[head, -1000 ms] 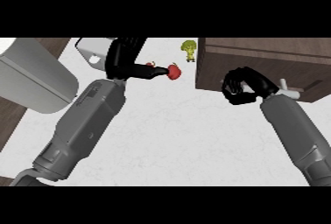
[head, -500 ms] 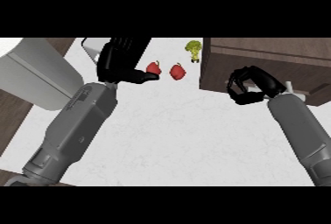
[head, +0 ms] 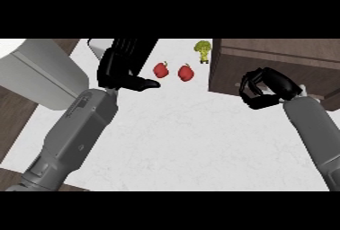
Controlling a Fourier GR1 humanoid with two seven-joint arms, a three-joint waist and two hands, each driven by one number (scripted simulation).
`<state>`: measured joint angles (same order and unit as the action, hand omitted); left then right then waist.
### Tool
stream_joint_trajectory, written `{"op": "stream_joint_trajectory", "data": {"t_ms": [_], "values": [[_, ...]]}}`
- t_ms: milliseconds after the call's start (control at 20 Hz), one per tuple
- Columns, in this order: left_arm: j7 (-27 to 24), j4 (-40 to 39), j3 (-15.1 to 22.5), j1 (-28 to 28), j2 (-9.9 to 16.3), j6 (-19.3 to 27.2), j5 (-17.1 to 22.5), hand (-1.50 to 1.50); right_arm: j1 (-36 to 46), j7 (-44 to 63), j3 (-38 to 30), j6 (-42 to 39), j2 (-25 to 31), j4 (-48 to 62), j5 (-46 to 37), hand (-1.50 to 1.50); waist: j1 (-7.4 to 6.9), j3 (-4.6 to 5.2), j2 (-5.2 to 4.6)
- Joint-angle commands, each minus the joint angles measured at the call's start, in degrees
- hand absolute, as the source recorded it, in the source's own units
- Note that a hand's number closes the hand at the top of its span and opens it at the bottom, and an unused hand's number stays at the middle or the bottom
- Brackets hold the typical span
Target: Pick up the cup, place it into the drawer and close the drawer
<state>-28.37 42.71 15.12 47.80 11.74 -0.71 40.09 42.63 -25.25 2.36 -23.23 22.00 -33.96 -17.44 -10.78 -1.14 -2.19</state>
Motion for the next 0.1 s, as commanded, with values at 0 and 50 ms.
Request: {"op": "stream_joint_trajectory", "data": {"t_ms": [0,50], "values": [[0.16,0.85,0.34,-0.80,0.18,-1.13,0.09,-1.50,10.07,4.51,-5.00,6.65,6.78,1.63,-0.37,1.50,-2.25,0.96,-0.61],[0.03,1.02,0.27,-0.83,0.33,-0.88,-0.01,-1.50,9.64,4.84,-4.53,6.68,6.71,1.83,-0.81,1.50,-1.77,0.96,-0.50]]}}
